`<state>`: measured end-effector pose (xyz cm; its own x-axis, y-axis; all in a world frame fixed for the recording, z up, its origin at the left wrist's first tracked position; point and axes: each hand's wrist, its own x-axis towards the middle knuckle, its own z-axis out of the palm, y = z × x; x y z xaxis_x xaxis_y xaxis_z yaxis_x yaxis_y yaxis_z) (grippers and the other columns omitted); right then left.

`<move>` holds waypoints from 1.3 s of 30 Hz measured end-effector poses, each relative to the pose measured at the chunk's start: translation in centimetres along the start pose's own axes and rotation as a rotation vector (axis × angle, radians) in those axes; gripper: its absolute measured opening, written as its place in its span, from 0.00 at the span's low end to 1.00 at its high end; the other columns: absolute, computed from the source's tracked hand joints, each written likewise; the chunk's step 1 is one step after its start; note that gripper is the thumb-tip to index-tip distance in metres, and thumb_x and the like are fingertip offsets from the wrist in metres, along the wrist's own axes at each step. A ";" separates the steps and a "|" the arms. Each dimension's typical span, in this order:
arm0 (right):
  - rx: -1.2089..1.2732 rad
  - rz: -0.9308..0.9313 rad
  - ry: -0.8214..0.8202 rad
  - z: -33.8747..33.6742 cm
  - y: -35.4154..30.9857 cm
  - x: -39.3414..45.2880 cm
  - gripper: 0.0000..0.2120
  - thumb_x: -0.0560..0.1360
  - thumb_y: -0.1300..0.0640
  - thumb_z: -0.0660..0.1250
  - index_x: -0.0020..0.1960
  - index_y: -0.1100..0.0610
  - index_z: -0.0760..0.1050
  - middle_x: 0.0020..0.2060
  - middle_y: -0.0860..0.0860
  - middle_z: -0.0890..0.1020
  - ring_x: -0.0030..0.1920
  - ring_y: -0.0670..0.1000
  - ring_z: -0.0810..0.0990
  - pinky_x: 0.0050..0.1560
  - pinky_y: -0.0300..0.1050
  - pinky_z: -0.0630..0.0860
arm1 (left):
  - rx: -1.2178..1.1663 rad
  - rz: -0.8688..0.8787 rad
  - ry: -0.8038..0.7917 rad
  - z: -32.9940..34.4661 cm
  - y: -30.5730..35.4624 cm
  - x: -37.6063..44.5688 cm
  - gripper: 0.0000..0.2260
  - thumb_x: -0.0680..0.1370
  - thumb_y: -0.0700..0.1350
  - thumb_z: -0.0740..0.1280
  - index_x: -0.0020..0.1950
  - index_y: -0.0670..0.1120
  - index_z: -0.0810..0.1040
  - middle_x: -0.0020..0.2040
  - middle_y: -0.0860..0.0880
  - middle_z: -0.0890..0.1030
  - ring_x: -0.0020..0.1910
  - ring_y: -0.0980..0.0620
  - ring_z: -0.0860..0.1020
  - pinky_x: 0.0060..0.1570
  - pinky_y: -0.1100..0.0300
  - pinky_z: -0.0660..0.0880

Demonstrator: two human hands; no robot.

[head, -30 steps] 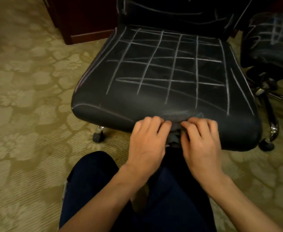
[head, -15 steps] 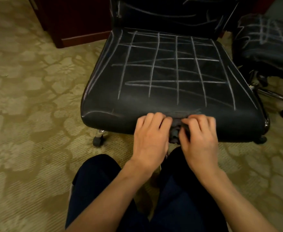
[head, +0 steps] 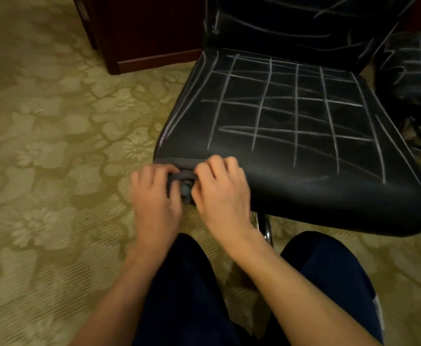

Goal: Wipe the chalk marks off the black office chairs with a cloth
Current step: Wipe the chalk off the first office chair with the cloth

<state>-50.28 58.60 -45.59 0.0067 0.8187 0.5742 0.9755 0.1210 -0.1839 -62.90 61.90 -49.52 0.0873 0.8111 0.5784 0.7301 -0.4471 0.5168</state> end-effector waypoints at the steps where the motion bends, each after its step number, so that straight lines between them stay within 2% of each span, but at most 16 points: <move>1: -0.015 0.008 0.002 -0.5 1.1 -0.5 0.04 0.72 0.58 0.67 0.45 0.59 0.76 0.44 0.56 0.77 0.44 0.59 0.74 0.40 0.55 0.70 | -0.011 0.019 -0.006 0.6 0.9 -0.3 0.07 0.78 0.41 0.64 0.53 0.40 0.79 0.50 0.42 0.78 0.49 0.40 0.74 0.51 0.49 0.69; 4: -0.058 0.025 -0.003 -2.1 3.7 -2.2 0.05 0.73 0.58 0.67 0.47 0.59 0.77 0.45 0.56 0.78 0.44 0.58 0.73 0.41 0.53 0.71 | -0.030 0.049 -0.033 1.8 3.5 -0.9 0.08 0.78 0.43 0.64 0.53 0.42 0.80 0.50 0.44 0.79 0.49 0.42 0.75 0.50 0.50 0.69; 9: -0.075 0.094 0.014 -3.8 6.6 -4.6 0.07 0.72 0.61 0.71 0.49 0.61 0.77 0.46 0.56 0.77 0.46 0.55 0.72 0.42 0.49 0.72 | -0.065 0.083 -0.140 2.4 7.3 -2.1 0.09 0.78 0.46 0.63 0.54 0.46 0.79 0.50 0.49 0.78 0.51 0.49 0.73 0.50 0.58 0.65; 11: -0.071 0.132 0.017 -4.4 7.7 -5.7 0.09 0.70 0.63 0.72 0.50 0.62 0.77 0.46 0.56 0.77 0.47 0.54 0.71 0.44 0.47 0.73 | -0.076 0.100 -0.160 2.9 8.7 -2.6 0.08 0.78 0.46 0.63 0.54 0.47 0.79 0.50 0.50 0.78 0.51 0.50 0.73 0.50 0.57 0.68; 15: -0.138 0.213 0.027 -5.8 8.5 -6.8 0.10 0.70 0.63 0.73 0.50 0.63 0.78 0.46 0.57 0.78 0.47 0.55 0.71 0.44 0.50 0.73 | -0.056 0.145 -0.177 3.2 10.9 -3.3 0.08 0.77 0.45 0.67 0.55 0.49 0.79 0.50 0.51 0.78 0.50 0.50 0.75 0.51 0.54 0.71; 18: -0.142 0.199 0.022 -5.9 6.5 -5.9 0.09 0.71 0.60 0.71 0.51 0.60 0.78 0.46 0.55 0.78 0.46 0.55 0.73 0.44 0.50 0.71 | 0.020 0.157 -0.145 1.7 9.6 -3.0 0.07 0.77 0.45 0.68 0.55 0.49 0.79 0.48 0.51 0.77 0.49 0.49 0.73 0.51 0.53 0.67; 22: -0.060 0.101 0.007 -3.4 1.0 -2.7 0.09 0.74 0.55 0.64 0.51 0.58 0.78 0.47 0.53 0.78 0.48 0.55 0.73 0.45 0.48 0.69 | 0.138 0.088 -0.049 -1.5 4.2 -1.1 0.07 0.77 0.44 0.66 0.53 0.46 0.79 0.46 0.47 0.77 0.47 0.46 0.71 0.48 0.52 0.62; 25: -0.027 0.069 -0.001 -2.0 -1.2 -0.8 0.08 0.75 0.56 0.64 0.50 0.58 0.78 0.46 0.53 0.77 0.46 0.55 0.73 0.43 0.50 0.70 | 0.115 0.030 -0.037 -2.7 1.6 0.0 0.10 0.79 0.46 0.60 0.54 0.45 0.78 0.48 0.47 0.77 0.48 0.46 0.71 0.47 0.53 0.61; 29: -0.046 0.068 -0.039 -3.2 1.0 -3.2 0.08 0.74 0.56 0.65 0.51 0.57 0.77 0.46 0.53 0.77 0.46 0.54 0.73 0.43 0.49 0.70 | -0.043 0.136 -0.081 -1.9 2.7 -1.3 0.09 0.79 0.44 0.61 0.54 0.43 0.78 0.49 0.47 0.77 0.48 0.47 0.71 0.49 0.53 0.67; 31: -0.054 0.063 -0.041 -3.8 2.1 -5.1 0.08 0.74 0.56 0.66 0.52 0.58 0.78 0.47 0.53 0.77 0.46 0.54 0.74 0.42 0.49 0.71 | -0.048 0.204 -0.081 -1.3 3.4 -2.6 0.09 0.78 0.43 0.62 0.53 0.42 0.79 0.49 0.46 0.78 0.48 0.47 0.72 0.48 0.53 0.69; 36: -0.061 0.106 -0.004 -3.4 2.2 -3.8 0.07 0.73 0.57 0.66 0.49 0.58 0.76 0.44 0.53 0.76 0.44 0.54 0.72 0.42 0.48 0.69 | 0.052 0.229 -0.070 -1.0 4.5 -1.0 0.09 0.78 0.44 0.61 0.53 0.44 0.79 0.47 0.47 0.78 0.46 0.47 0.74 0.45 0.55 0.63; 39: -0.095 0.124 -0.013 -3.6 2.7 -0.7 0.07 0.74 0.57 0.65 0.50 0.57 0.77 0.46 0.54 0.76 0.46 0.55 0.73 0.43 0.51 0.71 | 0.124 0.195 -0.086 -1.1 5.2 2.4 0.07 0.78 0.44 0.64 0.52 0.45 0.80 0.46 0.47 0.77 0.46 0.44 0.74 0.45 0.54 0.61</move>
<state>-46.88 56.36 -43.63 0.1267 0.8312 0.5413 0.9837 -0.0349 -0.1766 -59.63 61.15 -44.75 0.2888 0.7454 0.6008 0.7709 -0.5532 0.3158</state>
